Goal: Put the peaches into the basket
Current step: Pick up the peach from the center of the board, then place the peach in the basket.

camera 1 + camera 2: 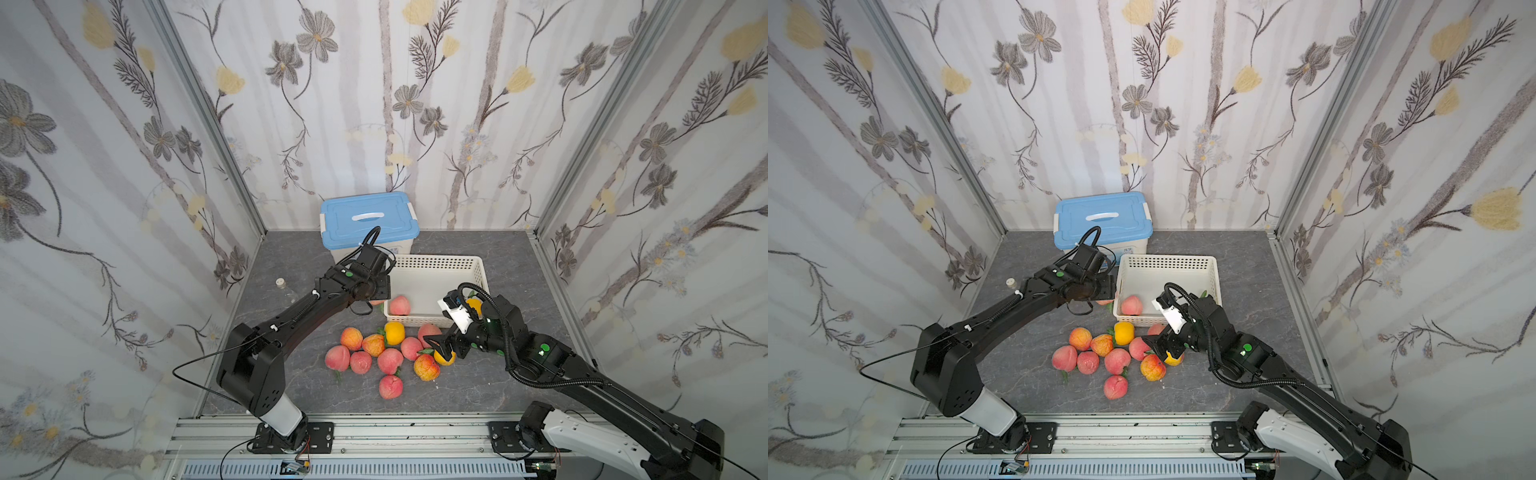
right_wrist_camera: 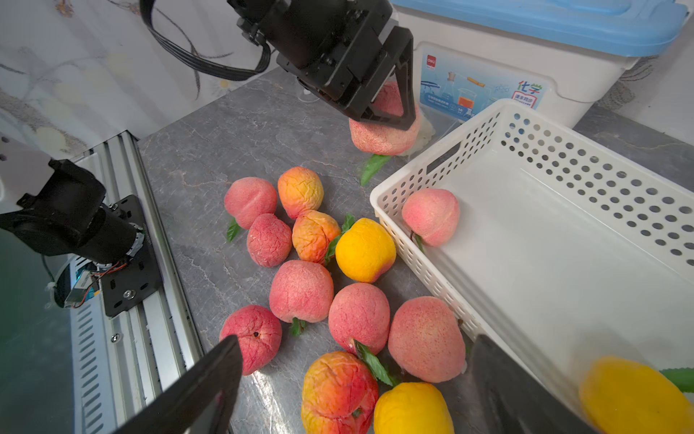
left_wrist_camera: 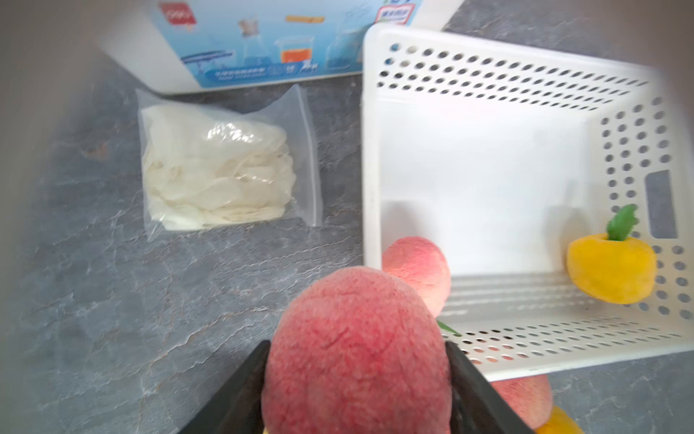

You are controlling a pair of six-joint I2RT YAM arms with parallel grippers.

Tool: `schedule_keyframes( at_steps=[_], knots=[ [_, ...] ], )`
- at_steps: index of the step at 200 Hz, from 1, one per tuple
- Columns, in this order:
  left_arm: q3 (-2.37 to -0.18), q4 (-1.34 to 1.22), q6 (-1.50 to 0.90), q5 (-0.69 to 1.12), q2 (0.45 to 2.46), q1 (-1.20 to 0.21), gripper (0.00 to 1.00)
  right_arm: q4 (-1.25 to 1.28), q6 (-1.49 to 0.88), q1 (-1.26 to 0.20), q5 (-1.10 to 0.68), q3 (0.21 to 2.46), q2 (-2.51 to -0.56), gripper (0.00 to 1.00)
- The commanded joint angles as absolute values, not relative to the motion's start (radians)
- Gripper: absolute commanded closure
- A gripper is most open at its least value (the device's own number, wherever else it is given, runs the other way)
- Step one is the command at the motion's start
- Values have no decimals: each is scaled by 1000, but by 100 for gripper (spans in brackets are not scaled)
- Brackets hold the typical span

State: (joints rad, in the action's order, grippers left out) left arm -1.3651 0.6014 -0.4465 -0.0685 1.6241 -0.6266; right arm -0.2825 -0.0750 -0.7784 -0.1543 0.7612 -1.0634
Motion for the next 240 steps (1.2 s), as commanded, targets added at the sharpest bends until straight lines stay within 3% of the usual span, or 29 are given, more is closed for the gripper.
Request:
schedule_keyframes(
  at_steps=[1, 71, 240],
  knots=[
    [-1476, 634, -373, -90, 1702, -665, 34, -280, -103, -778, -40, 769, -1041, 4],
    [-1817, 703, -326, -60, 2047, -764, 33, -390, -187, -778, 116, 768, -952, 3],
    [-1813, 671, -356, -29, 2202, -807, 26, -441, -247, -778, 148, 724, -939, 2]
  ],
)
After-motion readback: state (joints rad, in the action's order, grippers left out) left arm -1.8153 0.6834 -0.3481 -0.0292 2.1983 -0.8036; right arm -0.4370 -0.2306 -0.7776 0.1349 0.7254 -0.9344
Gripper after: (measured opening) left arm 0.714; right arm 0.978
